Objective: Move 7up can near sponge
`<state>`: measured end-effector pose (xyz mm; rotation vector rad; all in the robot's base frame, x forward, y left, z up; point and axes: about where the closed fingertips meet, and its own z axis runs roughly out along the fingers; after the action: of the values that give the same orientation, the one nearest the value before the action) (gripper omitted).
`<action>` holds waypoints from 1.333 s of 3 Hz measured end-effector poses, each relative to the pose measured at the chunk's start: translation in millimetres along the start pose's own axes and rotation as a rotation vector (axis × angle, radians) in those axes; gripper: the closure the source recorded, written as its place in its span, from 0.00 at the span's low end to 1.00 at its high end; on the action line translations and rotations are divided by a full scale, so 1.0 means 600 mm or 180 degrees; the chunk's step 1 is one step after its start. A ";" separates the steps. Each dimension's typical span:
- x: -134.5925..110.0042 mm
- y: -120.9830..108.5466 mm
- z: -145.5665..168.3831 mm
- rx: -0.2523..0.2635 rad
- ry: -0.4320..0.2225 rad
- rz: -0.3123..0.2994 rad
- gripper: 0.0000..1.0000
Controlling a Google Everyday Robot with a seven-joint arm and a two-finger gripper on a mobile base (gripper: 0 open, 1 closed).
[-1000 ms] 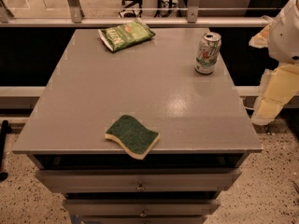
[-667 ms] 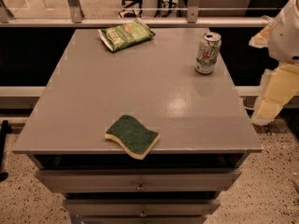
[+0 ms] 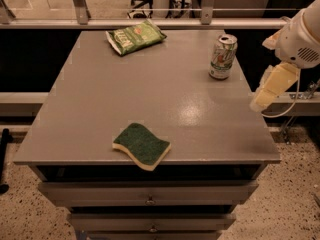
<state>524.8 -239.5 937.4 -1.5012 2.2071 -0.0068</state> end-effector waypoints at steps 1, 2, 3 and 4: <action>0.009 -0.066 0.034 0.0212 -0.0203 0.0225 0.00; 0.001 -0.120 0.071 0.0349 -0.0541 0.0384 0.00; -0.017 -0.163 0.111 0.0376 -0.0973 0.0539 0.00; -0.037 -0.191 0.146 0.0341 -0.1405 0.0682 0.00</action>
Offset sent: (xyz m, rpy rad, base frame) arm 0.1297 -0.0212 -0.0290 0.3276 -0.2255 -0.1419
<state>665.0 -243.7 897.3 -1.0786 1.9586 0.2475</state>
